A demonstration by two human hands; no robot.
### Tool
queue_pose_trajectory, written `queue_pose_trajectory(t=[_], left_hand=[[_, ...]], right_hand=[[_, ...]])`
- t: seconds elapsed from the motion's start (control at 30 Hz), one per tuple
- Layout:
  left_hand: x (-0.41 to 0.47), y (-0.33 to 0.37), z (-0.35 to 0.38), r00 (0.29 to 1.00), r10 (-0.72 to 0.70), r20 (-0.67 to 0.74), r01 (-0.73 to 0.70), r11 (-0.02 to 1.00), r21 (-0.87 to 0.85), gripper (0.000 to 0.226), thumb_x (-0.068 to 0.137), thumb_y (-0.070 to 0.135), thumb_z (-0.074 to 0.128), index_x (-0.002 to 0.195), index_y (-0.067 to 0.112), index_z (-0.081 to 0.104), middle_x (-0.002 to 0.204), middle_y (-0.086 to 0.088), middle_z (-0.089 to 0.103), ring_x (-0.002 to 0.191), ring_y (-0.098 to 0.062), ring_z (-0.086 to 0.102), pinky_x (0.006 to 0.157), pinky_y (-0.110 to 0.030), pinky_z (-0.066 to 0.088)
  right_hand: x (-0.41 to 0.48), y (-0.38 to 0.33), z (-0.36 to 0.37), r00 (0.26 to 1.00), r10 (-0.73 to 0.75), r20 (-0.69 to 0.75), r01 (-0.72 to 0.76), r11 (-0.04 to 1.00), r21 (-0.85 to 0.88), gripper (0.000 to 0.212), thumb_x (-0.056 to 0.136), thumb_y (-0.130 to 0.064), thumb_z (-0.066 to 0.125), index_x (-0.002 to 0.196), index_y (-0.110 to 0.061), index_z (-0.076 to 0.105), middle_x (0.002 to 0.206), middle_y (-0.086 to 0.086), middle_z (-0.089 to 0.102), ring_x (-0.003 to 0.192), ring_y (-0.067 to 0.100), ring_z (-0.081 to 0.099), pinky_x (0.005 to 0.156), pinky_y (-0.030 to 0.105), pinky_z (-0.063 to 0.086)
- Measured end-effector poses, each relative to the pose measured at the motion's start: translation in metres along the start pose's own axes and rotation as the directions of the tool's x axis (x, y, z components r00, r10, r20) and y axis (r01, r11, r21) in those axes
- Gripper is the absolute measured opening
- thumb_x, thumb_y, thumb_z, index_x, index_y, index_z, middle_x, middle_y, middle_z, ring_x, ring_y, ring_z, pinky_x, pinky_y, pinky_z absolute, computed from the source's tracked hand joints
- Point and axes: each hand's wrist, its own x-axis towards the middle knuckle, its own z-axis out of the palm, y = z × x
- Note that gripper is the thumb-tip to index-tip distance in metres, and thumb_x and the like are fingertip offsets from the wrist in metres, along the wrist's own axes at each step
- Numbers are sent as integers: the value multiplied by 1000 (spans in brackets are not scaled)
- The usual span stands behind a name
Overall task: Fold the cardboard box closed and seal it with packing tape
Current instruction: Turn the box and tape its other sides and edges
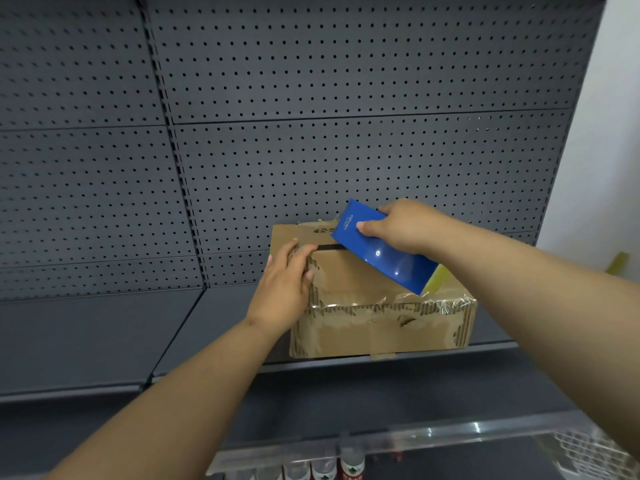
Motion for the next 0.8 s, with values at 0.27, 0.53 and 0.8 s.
queue_pose_trajectory(t=[0.27, 0.53, 0.8], left_hand=[[-42, 4, 22, 968, -209, 141, 252, 845, -472, 68, 98, 28, 35, 141, 35, -18, 154, 10, -22, 130, 7, -16, 106, -21, -1], [-59, 13, 52, 857, -452, 248, 482, 534, -695, 56, 98, 43, 20, 144, 38, -11, 157, 9, -7, 144, -12, 0, 118, -41, 3], [-58, 2, 60, 872, -425, 242, 471, 594, -653, 50, 98, 41, 18, 145, 38, 1, 157, 9, 8, 144, -13, 6, 118, -38, 8]], right_hand=[[-3, 0, 3, 998, -24, -52, 23, 999, -26, 46, 91, -46, 48, 109, -5, 60, 100, 13, 66, 77, 27, 55, 65, 30, 37], [-2, 6, 8, 999, -6, -50, 8, 999, 45, 50, 91, -48, 48, 114, -5, 61, 111, 17, 68, 76, 27, 55, 68, 31, 38], [1, 12, 11, 997, 2, -73, 3, 998, 67, 49, 90, -48, 48, 116, -8, 61, 111, 15, 68, 74, 26, 54, 68, 31, 37]])
